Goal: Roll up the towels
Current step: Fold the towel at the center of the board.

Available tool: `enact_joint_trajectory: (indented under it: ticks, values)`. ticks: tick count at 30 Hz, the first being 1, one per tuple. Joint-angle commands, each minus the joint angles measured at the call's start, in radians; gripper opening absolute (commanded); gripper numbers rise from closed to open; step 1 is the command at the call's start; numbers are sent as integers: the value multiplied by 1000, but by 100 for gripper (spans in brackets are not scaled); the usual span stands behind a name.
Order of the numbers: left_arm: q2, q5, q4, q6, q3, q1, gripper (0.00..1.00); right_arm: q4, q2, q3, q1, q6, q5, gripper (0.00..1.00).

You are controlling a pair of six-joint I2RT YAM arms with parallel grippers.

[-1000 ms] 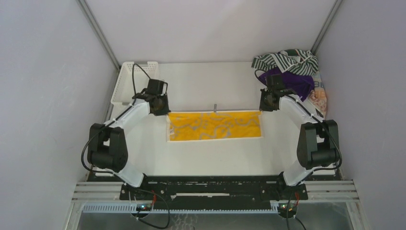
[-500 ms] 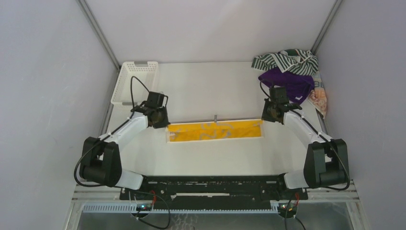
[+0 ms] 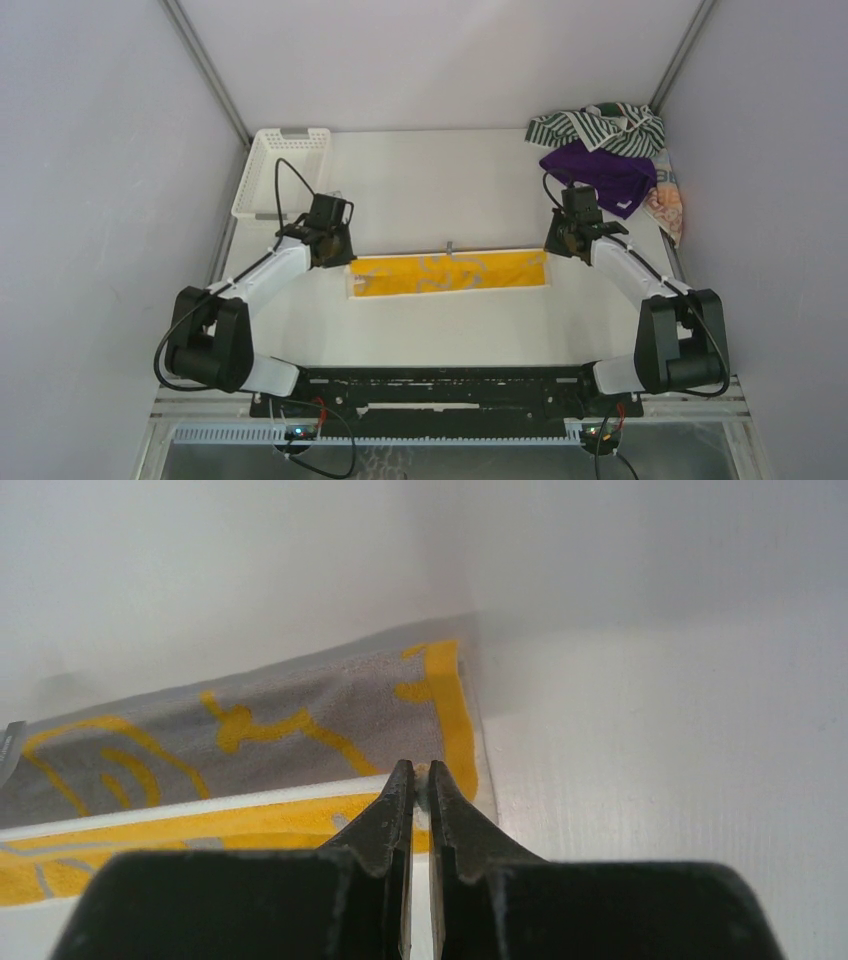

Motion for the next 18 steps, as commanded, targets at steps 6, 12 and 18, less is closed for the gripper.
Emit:
enact_joint_trajectory:
  ticks: [6, 12, 18]
  values:
    - [49, -112, 44, 144, 173, 4, 0, 91, 21, 115, -26, -3, 27, 0]
    - [103, -108, 55, 212, 262, 4, 0, 105, 79, 196, -57, -18, -7, 0]
    - [68, -114, 66, 198, 189, 3, 0, 96, 71, 162, -55, -29, -29, 0]
